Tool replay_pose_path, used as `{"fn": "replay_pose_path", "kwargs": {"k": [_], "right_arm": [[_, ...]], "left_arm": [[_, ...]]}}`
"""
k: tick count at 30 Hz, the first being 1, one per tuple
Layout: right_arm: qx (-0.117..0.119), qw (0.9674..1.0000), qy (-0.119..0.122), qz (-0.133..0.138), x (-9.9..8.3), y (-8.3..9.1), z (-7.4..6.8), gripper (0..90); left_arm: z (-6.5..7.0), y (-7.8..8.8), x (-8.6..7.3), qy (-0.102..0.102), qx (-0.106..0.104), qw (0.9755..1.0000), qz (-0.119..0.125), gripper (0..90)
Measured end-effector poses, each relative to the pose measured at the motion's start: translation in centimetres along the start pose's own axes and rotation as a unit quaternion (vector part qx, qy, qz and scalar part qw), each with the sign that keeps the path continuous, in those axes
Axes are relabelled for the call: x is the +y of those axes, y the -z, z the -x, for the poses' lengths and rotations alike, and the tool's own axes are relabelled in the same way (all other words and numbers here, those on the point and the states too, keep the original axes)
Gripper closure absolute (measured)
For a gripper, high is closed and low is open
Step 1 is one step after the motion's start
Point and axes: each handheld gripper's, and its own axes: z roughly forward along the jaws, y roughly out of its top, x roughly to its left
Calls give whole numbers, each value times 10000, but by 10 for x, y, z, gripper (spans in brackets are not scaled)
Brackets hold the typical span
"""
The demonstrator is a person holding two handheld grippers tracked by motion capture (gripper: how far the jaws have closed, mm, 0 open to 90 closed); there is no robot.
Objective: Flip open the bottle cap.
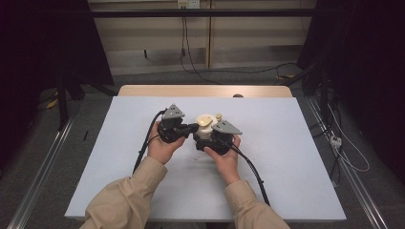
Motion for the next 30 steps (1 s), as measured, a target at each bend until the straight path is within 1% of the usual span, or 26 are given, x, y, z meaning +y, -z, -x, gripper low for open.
{"fn": "replay_pose_path", "kwargs": {"k": [6,7,9,12,13,16,17,20,22,23,30], "right_arm": [[-7,10000,-6,-1,0,0,0,53],[-6,10000,-6,0,0,0,0,53],[-1,10000,-2,18,0,0,0,53],[3,10000,-7,20,-1,0,0,53],[6,10000,-7,22,-1,0,0,53],[0,10000,-9,17,-1,0,0,53],[0,10000,-9,17,-1,0,0,53],[-7,10000,-9,14,0,0,0,53],[-2,10000,-17,16,0,0,0,53],[-2,10000,-19,14,0,0,0,53],[-5,10000,-14,14,0,0,0,53]], "left_arm": [[0,0,0,12,5,10000,-5,900],[-1,0,0,-28,10,10000,-3,900],[-1,0,0,-23,7,10000,3,900],[-2,0,1,31,-11,10000,13,900],[-2,0,1,-18,10,10000,-10,900],[-1,0,3,8,23,10000,-9,900],[-1,0,3,-63,47,10000,-13,900],[-1,0,4,-59,33,10000,1,900],[-1,0,5,-13,30,10000,-12,900],[-2,0,5,-34,25,10000,-10,900],[-1,0,6,-10,52,10000,26,900]]}}
